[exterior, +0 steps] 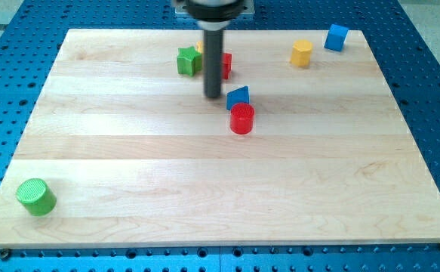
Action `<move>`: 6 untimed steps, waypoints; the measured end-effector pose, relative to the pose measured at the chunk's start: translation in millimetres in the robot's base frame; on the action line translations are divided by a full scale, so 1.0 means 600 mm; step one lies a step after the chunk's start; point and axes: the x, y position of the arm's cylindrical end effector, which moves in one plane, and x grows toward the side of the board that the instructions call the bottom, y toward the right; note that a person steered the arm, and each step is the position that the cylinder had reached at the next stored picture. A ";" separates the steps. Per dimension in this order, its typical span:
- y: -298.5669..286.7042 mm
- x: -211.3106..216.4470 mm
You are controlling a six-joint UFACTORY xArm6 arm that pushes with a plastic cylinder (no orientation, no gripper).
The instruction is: Push the green star to the left of the triangle and red circle
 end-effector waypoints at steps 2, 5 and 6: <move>-0.105 -0.053; -0.029 -0.208; 0.051 -0.247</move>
